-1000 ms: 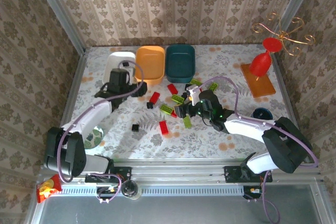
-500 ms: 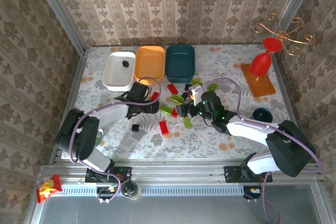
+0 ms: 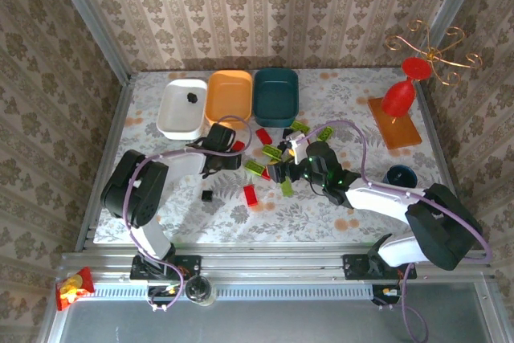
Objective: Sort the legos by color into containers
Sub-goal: Pick up the lego from the center of the table, then place the lego in the container.
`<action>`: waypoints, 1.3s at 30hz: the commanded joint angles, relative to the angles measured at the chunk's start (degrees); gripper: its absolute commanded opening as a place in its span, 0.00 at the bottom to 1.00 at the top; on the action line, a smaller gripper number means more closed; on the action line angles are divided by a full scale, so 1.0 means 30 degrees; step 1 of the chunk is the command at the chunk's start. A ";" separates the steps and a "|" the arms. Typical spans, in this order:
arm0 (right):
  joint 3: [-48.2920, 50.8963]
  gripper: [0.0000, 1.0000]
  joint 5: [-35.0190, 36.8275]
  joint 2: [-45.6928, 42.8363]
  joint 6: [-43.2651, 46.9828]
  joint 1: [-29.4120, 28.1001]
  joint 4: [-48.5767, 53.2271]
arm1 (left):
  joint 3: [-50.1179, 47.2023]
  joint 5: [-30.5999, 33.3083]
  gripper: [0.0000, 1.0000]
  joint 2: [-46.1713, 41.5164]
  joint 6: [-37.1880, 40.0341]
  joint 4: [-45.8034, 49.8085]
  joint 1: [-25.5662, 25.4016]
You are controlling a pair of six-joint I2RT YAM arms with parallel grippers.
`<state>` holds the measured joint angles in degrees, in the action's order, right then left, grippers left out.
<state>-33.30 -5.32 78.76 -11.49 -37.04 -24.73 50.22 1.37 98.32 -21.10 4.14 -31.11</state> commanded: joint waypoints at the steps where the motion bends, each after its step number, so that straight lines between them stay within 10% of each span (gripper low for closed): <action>1: -0.0138 0.92 -0.0737 0.0172 0.0483 -0.0221 -0.0698 | -0.0113 0.0002 0.38 -0.0127 -0.0155 -0.0460 -0.0088; 12: -0.0255 0.92 -0.0643 0.0172 0.0577 -0.0369 -0.0549 | -0.1563 0.1156 0.29 -0.4426 0.0524 -0.0183 0.1524; 18: -0.0341 0.92 -0.0585 0.0172 0.0558 -0.0455 -0.0484 | 0.0166 0.0543 0.30 -0.5825 0.1060 -0.0105 0.5100; 39: -0.0150 0.92 0.0149 -0.0187 0.0917 -0.0545 -0.0198 | 1.7943 0.1215 0.50 0.9310 0.1908 0.5855 0.9465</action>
<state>-33.30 -5.98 78.81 -9.34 -38.20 -25.32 98.52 4.34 125.34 -16.91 14.72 -3.27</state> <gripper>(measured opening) 0.921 0.473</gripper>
